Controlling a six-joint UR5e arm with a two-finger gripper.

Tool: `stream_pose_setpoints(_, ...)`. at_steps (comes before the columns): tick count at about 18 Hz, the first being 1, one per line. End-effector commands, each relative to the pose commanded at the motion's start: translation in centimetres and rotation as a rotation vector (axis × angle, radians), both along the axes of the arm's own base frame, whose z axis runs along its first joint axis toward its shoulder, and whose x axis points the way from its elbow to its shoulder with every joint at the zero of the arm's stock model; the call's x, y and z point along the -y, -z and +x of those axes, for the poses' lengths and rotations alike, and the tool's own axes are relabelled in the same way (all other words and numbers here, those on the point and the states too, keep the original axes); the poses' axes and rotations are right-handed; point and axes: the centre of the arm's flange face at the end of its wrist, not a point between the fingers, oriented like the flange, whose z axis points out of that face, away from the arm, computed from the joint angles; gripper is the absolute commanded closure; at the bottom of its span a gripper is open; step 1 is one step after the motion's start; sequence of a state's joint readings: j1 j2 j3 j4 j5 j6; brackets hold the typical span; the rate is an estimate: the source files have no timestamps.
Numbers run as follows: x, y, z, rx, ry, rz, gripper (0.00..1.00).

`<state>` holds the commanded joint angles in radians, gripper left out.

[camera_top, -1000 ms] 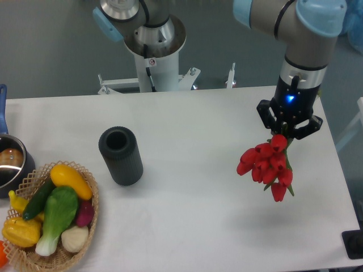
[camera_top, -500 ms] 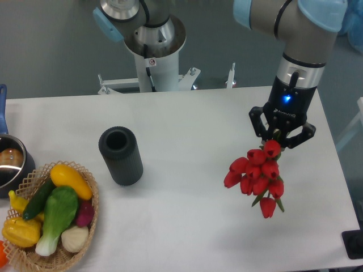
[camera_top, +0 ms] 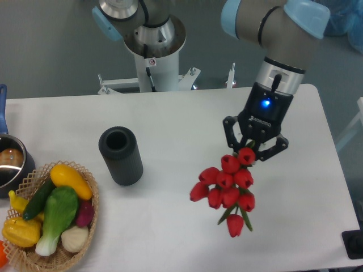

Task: Insert the flowers into the vase
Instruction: 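Carry the tulip bunch over to the black vase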

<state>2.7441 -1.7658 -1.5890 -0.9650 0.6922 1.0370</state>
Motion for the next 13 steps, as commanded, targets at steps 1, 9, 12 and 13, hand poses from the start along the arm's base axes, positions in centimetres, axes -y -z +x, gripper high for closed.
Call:
stream_pose_setpoints(1, 1.3, -0.5, 0.0, 0.011, -0.010, 0.037, 1.00)
stream_pose_setpoints(9, 2.5, -4.7, 1.9, 0.087, 0.009, 0.211, 1.00)
stream_pose_setpoints(12, 2.2, -5.7, 2.9, 0.146, 0.061, 0.311, 1.00)
stream_pose_setpoints(13, 2.2, -5.8, 3.7, 0.162, 0.066, 0.323, 1.00)
